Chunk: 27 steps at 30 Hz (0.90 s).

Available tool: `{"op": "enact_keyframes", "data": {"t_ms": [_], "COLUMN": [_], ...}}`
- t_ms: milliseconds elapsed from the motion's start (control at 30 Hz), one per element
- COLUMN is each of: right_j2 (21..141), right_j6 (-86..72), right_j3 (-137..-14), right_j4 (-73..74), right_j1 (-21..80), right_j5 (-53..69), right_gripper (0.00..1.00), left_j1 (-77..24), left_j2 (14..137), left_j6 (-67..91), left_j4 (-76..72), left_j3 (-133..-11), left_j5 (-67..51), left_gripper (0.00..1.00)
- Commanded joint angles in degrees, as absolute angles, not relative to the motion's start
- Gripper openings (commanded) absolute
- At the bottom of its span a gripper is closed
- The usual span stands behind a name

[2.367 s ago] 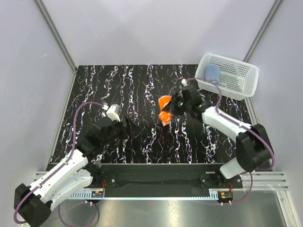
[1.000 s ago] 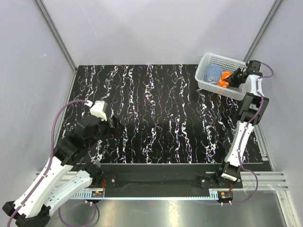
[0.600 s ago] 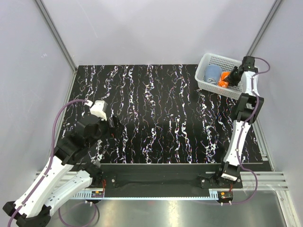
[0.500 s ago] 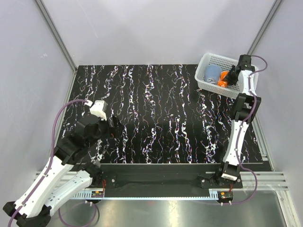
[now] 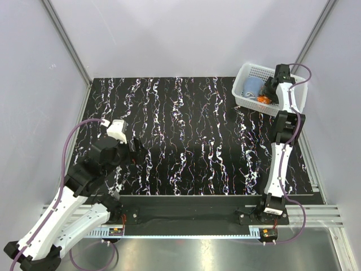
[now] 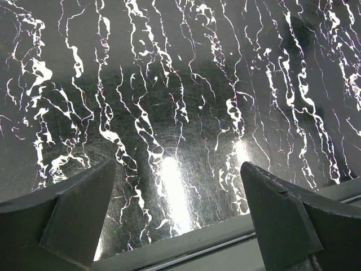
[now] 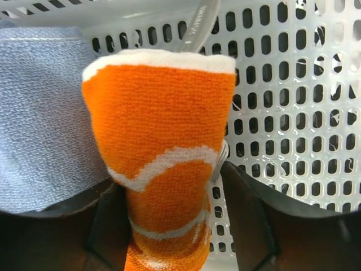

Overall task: Roll the towels
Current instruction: Place the rolled towel into the container

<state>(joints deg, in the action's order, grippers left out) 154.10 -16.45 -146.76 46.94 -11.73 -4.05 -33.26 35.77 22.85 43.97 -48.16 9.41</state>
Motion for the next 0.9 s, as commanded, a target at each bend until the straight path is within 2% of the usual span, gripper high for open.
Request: {"op": "enact_keyframes", "data": {"t_ms": [0,133,533,733,867], "right_j2": [150.1,147.0,141.6,140.5,141.9], "right_j6": [-15.5,-15.6,-17.0,-17.8,-18.5], "right_j3": [-145.1,-144.1,-142.9,-140.0,-139.7], "right_j4": [49.5,49.4,47.6,44.8,44.2], "right_j1": [-11.6,-11.6,-11.6,-11.7,-11.9], "right_j5": [-7.2,-6.7,-2.4,-2.0,-0.6], "right_gripper": [0.69,0.75,0.82,0.82,0.77], "left_j1": [-32.8,-32.5,-32.1,-31.9,-31.7], "left_j2": [35.9,35.8,35.2,35.2,35.1], "left_j6": [21.8,21.8,21.6,21.5,21.5], "left_j4": [41.4,41.4,41.1,41.1,41.0], "left_j3": [-48.1,-48.2,-48.0,-48.1,-48.1], "left_j5": [8.3,8.2,7.5,7.3,7.2], "left_gripper": [0.99,0.99,0.99,0.99,0.99]}}
